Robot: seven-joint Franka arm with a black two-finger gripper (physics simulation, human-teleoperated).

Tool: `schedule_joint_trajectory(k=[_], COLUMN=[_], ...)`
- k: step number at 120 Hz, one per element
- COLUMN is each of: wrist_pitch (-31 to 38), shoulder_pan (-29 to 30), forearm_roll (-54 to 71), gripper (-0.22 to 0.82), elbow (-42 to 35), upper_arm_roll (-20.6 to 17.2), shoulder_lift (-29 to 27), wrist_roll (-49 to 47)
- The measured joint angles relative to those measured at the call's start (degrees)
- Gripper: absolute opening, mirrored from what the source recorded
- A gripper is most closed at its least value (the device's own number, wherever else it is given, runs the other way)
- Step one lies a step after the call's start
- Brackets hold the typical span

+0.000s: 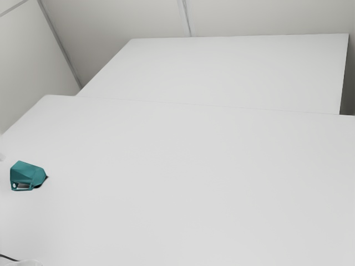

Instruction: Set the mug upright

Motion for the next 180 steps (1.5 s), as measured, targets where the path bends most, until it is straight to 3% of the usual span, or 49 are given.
schedule_joint_trajectory(k=[43, 97, 123, 180], wrist_pitch=[-2.80, -2.18, -2.36, -8.10], shoulder_pan=[3.73, 8.03, 9.36, 11.03], forearm_roll=[-0.40, 0.32, -1.45, -11.52], gripper=[0.60, 0.60, 0.60, 0.60], elbow=[5.45, 13.20, 13.78, 13.27], upper_arm_roll=[-0.64, -6.97, -9.25, -8.69], shoulder_lift=[6.77, 12.71, 13.59, 14.03], wrist_roll=[3.50, 6.98, 8.23, 9.75])
